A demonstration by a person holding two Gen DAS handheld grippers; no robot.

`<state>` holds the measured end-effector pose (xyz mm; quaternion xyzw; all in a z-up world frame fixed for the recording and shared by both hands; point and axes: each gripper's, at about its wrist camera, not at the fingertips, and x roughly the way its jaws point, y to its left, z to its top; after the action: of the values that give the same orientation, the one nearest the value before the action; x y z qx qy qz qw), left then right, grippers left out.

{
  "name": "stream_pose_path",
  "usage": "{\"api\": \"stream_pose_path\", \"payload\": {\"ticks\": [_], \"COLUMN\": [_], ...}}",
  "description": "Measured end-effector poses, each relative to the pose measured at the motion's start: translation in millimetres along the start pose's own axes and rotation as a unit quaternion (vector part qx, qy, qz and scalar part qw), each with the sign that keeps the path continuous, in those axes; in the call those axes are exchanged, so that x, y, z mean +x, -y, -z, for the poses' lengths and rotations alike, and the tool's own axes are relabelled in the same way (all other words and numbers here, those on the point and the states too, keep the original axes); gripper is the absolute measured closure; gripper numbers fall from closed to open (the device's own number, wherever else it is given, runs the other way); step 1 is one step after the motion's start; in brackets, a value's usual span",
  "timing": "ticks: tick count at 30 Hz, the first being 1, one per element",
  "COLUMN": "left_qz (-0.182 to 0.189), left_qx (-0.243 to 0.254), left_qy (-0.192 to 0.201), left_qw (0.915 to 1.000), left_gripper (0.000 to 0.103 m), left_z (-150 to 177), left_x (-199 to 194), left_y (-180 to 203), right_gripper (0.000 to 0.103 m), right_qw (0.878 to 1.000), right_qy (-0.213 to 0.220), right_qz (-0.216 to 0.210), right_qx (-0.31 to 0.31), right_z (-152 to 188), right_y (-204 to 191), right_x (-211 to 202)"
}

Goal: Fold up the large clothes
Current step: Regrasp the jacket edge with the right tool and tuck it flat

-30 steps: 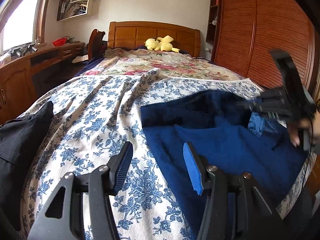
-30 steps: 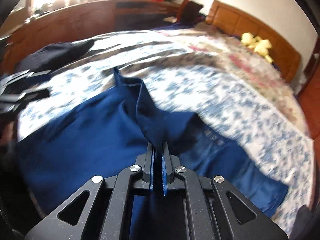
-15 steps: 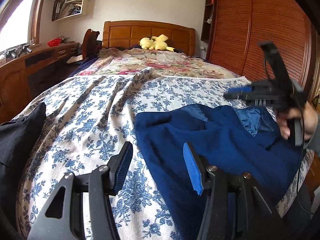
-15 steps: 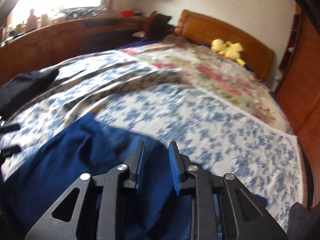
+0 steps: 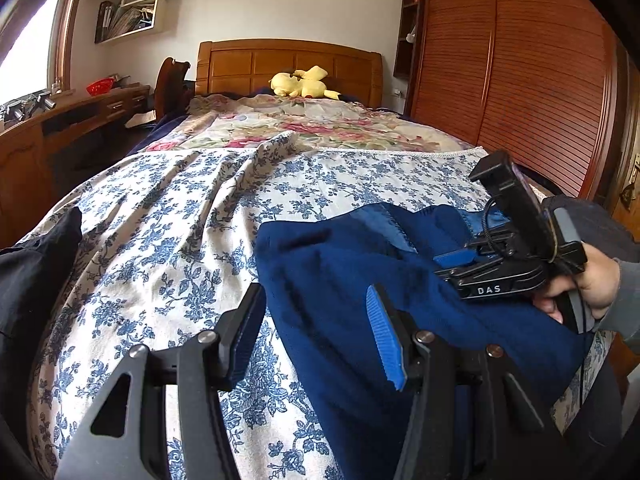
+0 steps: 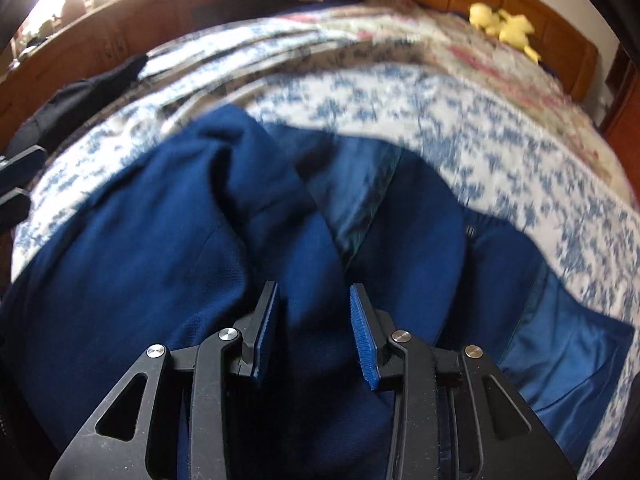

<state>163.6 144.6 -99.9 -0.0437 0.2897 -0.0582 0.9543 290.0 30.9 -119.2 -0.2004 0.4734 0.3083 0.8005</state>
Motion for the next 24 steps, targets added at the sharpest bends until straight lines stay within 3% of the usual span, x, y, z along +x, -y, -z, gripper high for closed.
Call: {"api": "stream_pose_path", "payload": {"ticks": [5, 6, 7, 10, 20, 24], "left_qz": [0.002, 0.004, 0.005, 0.008, 0.01, 0.014], "left_qx": [0.0, 0.001, 0.003, 0.006, 0.002, 0.003], "left_qy": [-0.001, -0.002, -0.001, 0.003, 0.006, 0.007], "left_qw": [1.0, 1.0, 1.0, 1.0, 0.9999, 0.9999], "left_gripper": [0.052, 0.052, 0.052, 0.052, 0.052, 0.052], "left_z": [0.1, 0.1, 0.0, -0.8, -1.7, -3.1], "left_x": [-0.1, -0.3, -1.0, -3.4, -5.3, -5.0], "left_y": [0.5, 1.8, 3.2, 5.7, 4.9, 6.9], "right_gripper": [0.071, 0.08, 0.099, 0.101, 0.101, 0.101], "right_qw": [1.0, 0.999, 0.999, 0.999, 0.991, 0.988], "right_qy": [-0.001, 0.001, 0.003, 0.006, 0.126, 0.133], "right_qz": [-0.019, -0.03, -0.034, -0.026, 0.022, 0.037], "right_qx": [0.016, 0.011, 0.002, -0.03, -0.048, -0.068], "right_z": [0.9, 0.2, -1.6, -9.9, -77.1, -91.7], "right_y": [4.5, 4.3, 2.1, -7.3, -9.5, -19.5], "right_x": [2.7, 1.5, -0.5, -8.1, -52.7, -47.9]}}
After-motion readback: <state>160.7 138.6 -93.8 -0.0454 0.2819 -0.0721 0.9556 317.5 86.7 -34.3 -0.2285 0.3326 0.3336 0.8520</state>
